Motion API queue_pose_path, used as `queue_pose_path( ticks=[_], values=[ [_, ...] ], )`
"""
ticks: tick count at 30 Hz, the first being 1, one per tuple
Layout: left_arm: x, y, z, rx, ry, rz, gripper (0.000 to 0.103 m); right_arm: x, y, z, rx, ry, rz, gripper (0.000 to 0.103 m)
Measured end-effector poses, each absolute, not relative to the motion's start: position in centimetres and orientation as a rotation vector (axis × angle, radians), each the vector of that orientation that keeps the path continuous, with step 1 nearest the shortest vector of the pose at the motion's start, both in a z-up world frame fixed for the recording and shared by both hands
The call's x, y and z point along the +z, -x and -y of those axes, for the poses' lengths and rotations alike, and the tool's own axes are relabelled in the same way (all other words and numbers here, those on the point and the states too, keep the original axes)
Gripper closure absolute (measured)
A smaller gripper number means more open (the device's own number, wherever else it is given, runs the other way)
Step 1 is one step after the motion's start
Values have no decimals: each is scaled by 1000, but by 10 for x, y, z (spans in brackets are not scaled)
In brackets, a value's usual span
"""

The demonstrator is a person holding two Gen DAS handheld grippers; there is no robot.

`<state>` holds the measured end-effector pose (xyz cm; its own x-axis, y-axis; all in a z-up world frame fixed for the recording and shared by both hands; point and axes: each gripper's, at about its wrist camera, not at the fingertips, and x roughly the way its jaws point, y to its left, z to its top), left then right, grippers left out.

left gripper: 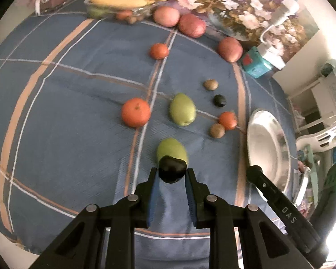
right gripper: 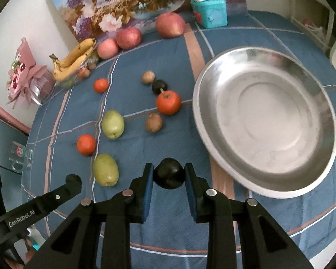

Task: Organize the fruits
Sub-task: 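Carry both dark plums over the steel plate and open both grippers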

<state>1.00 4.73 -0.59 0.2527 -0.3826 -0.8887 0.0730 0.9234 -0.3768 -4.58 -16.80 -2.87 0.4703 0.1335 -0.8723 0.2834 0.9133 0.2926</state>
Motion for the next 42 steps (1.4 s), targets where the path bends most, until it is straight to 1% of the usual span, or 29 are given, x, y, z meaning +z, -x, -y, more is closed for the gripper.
queue_pose_path(
  ticks=[3,11,19,26,28,29,30,31,32,34,36,38,40,41,42],
  values=[
    [3,-13,-41,-336,264,-1281,78,-21,50,182,-128,-472,-1045,74],
    [17,-26,29,-435,162,-1269,78,-8,67,225,-363,-445,-974,74],
    [5,-27,118,-567,50,-1286,78,-19,84,264,-495,-497,-976,74],
    [-7,-31,160,-624,-2,-1297,77,-34,86,271,-529,-507,-1025,74],
    [-8,-32,165,-627,-9,-1298,75,-36,83,271,-536,-498,-1030,74],
    [-8,-33,166,-625,-10,-1301,72,-36,82,271,-538,-495,-1031,74],
    [-8,-34,167,-624,-10,-1303,58,-36,82,271,-541,-490,-1031,74],
    [-7,-33,167,-625,-10,-1300,39,-35,83,272,-545,-487,-1030,71],
    [-7,-34,166,-625,-6,-1293,35,-35,83,271,-549,-479,-1029,68],
    [-5,-34,162,-617,-9,-1282,34,-34,83,271,-558,-470,-1022,46],
    [-4,-37,154,-597,1,-1281,32,-32,84,271,-557,-469,-1014,44],
    [-3,-38,142,-578,18,-1273,24,-31,84,270,-555,-455,-1009,42],
    [-1,-40,129,-532,15,-1246,10,-30,83,268,-560,-434,-1006,27],
    [1,-41,123,-507,7,-1229,6,-30,83,267,-560,-424,-1001,24],
    [2,-42,114,-467,-5,-1204,0,-29,81,265,-558,-410,-995,20]
  ],
)
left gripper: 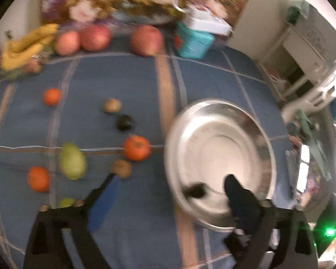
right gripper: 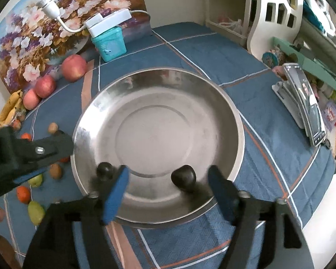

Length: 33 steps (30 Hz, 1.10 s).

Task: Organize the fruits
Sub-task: 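Carry both dark plums over the steel plate and open both grippers, then move both open grippers back toward the fruit row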

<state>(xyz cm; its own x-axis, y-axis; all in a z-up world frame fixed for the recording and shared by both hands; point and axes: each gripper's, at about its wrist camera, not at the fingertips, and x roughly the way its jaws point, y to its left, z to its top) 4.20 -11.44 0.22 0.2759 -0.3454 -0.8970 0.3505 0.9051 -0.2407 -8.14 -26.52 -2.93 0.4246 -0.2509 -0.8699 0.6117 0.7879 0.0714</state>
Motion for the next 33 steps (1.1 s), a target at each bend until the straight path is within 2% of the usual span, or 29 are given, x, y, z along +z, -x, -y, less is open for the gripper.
queue_pose_path(
  ticks=[3,4,6,16,21,33],
  values=[
    [3,-45,94,-378,-31,-1164,0,-28,80,260,-543,-379,-980,19],
    [3,-47,82,-339,-41,-1154,0,-28,80,258,-539,-370,-976,10],
    [2,-48,67,-289,-52,-1144,0,-26,79,253,-525,-347,-961,2],
    [-7,-53,-31,-7,-42,-1106,0,-24,73,230,-475,-293,-925,2],
    [-16,-55,-72,49,6,-1149,0,-23,74,222,-477,-290,-930,2],
    [-19,-64,-94,59,98,-1192,0,-27,47,170,-292,-309,-1023,2]
  ],
)
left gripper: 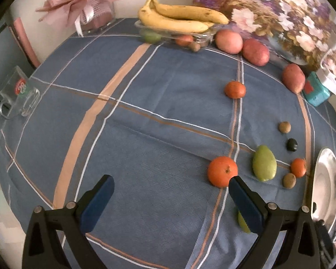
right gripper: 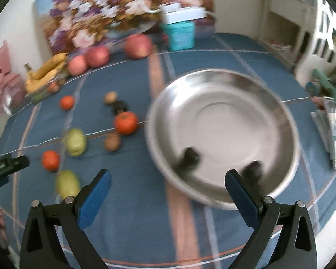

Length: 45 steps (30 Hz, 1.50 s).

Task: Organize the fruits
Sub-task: 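Move both open grippers back toward the fruit row, then grasp the tangerine with the left gripper while the right gripper grasps a green pear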

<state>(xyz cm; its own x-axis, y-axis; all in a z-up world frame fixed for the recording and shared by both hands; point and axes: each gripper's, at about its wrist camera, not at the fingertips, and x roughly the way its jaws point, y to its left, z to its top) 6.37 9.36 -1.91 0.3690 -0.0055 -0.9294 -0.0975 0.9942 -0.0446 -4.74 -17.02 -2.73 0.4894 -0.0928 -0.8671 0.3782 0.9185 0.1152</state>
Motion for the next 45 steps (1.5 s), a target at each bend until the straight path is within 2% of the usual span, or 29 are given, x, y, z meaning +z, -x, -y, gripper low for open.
queue_pose_path(
  ticks=[9,14,26,35,45],
  values=[
    [-20,-73,-100,97,108,-1186,0,-39,16,125,-238,-295,-1164,2],
    [-21,-80,-98,99,77,-1183,0,-39,-3,115,-213,-380,-1165,2],
    [-20,-99,-82,-52,91,-1157,0,-48,-33,101,-157,-387,-1192,2],
    [-41,-102,-53,-174,-7,-1239,0,-55,-38,93,-109,-338,-1224,2],
    [-68,-102,-52,-158,30,-1316,0,-80,-37,80,-83,-279,-1312,2]
  ],
)
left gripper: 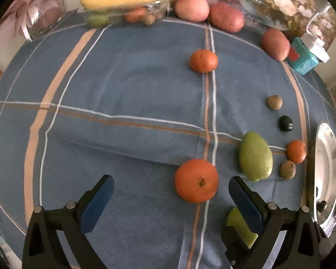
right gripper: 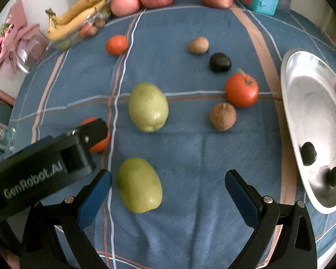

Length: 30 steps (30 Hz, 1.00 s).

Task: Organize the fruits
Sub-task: 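Grasp the tangerine with the left gripper while the right gripper grasps a green pear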

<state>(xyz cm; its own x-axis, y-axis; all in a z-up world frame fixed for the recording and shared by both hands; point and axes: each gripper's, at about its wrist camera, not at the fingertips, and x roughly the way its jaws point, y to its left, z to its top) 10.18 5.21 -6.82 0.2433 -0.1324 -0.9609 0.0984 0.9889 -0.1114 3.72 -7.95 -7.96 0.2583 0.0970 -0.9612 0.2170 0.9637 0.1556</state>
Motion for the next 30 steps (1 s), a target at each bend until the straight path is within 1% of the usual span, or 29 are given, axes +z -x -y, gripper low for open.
queue_pose_path(
  ticks=[8,15,17,18,20,22,24,26,27,28,29,30],
  values=[
    [-68,-102,-45,-177,-7,-1307,0,-84,-37,69,-70,-238,-1324,2],
    [-61,-101,-44,-184,49,-1279,2,-79,-37,59,-56,-232,-1291,2],
    [-61,-101,-50,-193,52,-1277,7,-78,-38,53,-53,-231,-1282,2],
    [-61,-101,-49,-198,51,-1280,12,-77,-38,52,-52,-229,-1280,2],
    [-58,-102,-52,-197,47,-1284,15,-76,-38,50,-51,-224,-1276,2],
    [-58,-101,-52,-200,50,-1291,22,-75,-37,48,-47,-229,-1274,2],
    [-57,-100,-51,-204,61,-1297,26,-74,-35,51,-39,-244,-1275,2],
    [-54,-99,-51,-183,17,-1285,28,-73,-35,48,-37,-249,-1273,3],
    [-53,-99,-51,-188,11,-1279,33,-73,-35,47,-35,-248,-1270,4],
    [-51,-99,-50,-201,20,-1276,42,-72,-35,45,-31,-243,-1268,5],
    [-49,-98,-50,-215,34,-1277,47,-70,-34,43,-29,-239,-1266,7],
    [-47,-98,-50,-230,53,-1281,56,-69,-33,41,-26,-234,-1264,12]
  ],
)
